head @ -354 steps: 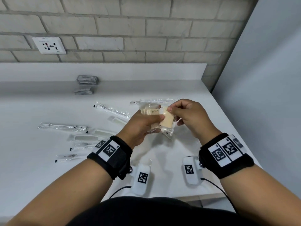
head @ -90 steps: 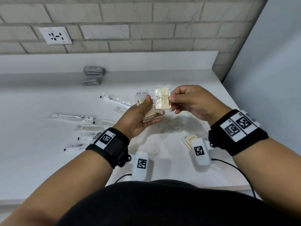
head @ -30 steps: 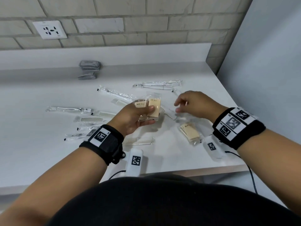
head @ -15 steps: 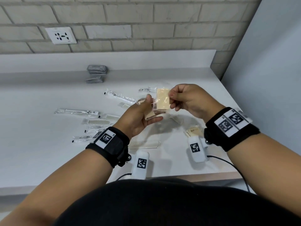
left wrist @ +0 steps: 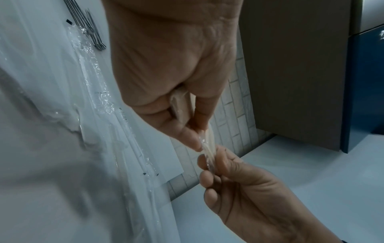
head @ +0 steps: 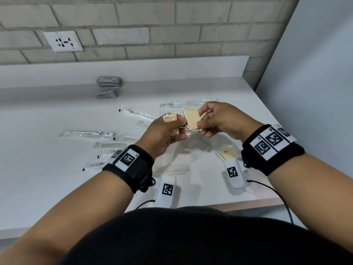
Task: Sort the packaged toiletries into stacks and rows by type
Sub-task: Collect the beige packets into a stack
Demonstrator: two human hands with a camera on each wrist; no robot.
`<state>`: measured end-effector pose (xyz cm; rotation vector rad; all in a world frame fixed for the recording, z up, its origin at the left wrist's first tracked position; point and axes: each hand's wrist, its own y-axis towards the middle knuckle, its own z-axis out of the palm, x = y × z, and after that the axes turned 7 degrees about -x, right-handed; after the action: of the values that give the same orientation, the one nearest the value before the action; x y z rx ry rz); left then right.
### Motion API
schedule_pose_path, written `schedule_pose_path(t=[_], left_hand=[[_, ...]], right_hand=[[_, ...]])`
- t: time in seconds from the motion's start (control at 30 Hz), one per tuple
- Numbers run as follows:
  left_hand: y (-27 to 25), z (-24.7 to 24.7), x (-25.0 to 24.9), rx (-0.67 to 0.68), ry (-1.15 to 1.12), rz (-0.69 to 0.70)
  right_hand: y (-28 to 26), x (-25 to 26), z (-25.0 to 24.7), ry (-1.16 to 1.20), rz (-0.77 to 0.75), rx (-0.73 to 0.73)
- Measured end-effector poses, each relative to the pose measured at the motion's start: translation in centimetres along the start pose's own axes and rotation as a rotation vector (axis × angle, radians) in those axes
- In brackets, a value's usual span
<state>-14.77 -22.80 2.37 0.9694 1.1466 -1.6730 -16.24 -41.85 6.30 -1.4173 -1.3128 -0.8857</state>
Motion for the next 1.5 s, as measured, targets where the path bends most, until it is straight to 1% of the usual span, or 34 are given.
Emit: schedule_pose_path(t=[0.07,0.17,0.23,0.3,0.33,0.43,0.47,0.5,0.53,0.57,0.6,0.63,0.67,0.7,0.73,0.8,0.83,0.9,1.0,1.1,1.17,1.23,1.3,1.43,1.5], left_hand=[[0.2,0.3,0.2,0.019,-0.013,-0.017],[0.4,0.9,0.5,0.082,0.005,-0.047],[0.5,1.1,0.6,0.12,-0.055,-0.113],[0.7,0.7,0.7,0.164,-0.172,-0.179],[0.7,0.4,0.8,0.183,-0.202,-0.191],[0.6,0.1,1.2,0.203,-0.206,-0.157],[0.6,0.2,1.2,0.21,-0.204,-0.146],[0.5,0.3,1.2,0.227,-0.206,-0.138],[0.4,0.4,1.1,0.243,-0.208,-0.13],[0.3,0.5,1.1,0.256,-0.212,-0.121],[0.2,0.6,0.9,0.267,-0.215,-0.113],[0.1,0.6,0.9,0.278,-0.22,-0.101],[0.0,0.8,0.8,0.291,-0.222,-0.088],[-0.1,0.9,0.7,0.305,-0.224,-0.077],[-0.1,1.1,0.7,0.319,-0.225,-0.066],[-0.2,1.7,0.7,0.344,-0.229,-0.043],[-0.2,2.0,0.6,0.354,-0.236,-0.031],[-0.4,2.4,0.3,0.361,-0.246,-0.017],[-0.5,1.9,-0.1,0.354,-0.257,-0.042],[-0.2,0.7,0.0,0.315,-0.2,-0.059],[0.1,0.1,0.2,0.253,-0.162,-0.065],[0.2,-0.2,0.5,0.184,-0.125,-0.071],[0.1,-0.2,0.5,0.143,-0.078,-0.068],[0.2,0.1,0.4,0.14,0.066,-0.023],[0.5,0.7,0.8,0.144,0.139,-0.022]], right_hand=[[-0.4,-0.2,0.0,0.007,0.014,-0.008],[-0.7,-0.5,-0.4,-0.031,0.028,-0.07],[-1.1,-0.7,-1.7,-0.091,0.048,-0.132],[-1.7,-0.9,-3.7,-0.169,0.102,-0.196],[-2.1,-1.3,-4.7,-0.204,0.138,-0.226],[-3.7,-3.1,-5.8,-0.273,0.255,-0.295],[-4.2,-3.8,-5.4,-0.338,0.292,-0.299],[-4.6,-4.5,-4.9,-0.474,0.332,-0.275],[-4.9,-5.0,-4.4,-0.671,0.36,-0.217],[-5.1,-5.3,-3.9,-0.867,0.356,-0.176],[-5.2,-5.2,-3.6,-1.001,0.313,-0.192],[-5.3,-4.6,-3.4,-1.03,0.248,-0.243],[-5.2,-3.9,-3.2,-0.975,0.177,-0.295],[-5.2,-3.2,-2.9,-0.852,0.107,-0.328],[-5.1,-2.2,-2.3,-0.677,0.051,-0.326],[-4.8,-0.7,-0.2,-0.351,0.006,-0.236],[-4.6,-0.2,0.8,-0.254,0.003,-0.207],[-4.0,0.0,2.4,-0.139,0.002,-0.213],[-3.3,-0.4,2.6,-0.074,0.006,-0.236],[-3.0,-0.4,1.7,0.038,-0.014,-0.245],[-2.6,-0.4,1.3,-0.031,-0.031,-0.266],[-2.3,-0.5,1.1,-0.102,-0.019,-0.26],[-2.1,-0.7,1.0,-0.129,-0.004,-0.248],[-2.1,-1.3,0.6,-0.113,0.014,-0.259],[-2.4,-1.8,0.2,-0.141,0.035,-0.258]])
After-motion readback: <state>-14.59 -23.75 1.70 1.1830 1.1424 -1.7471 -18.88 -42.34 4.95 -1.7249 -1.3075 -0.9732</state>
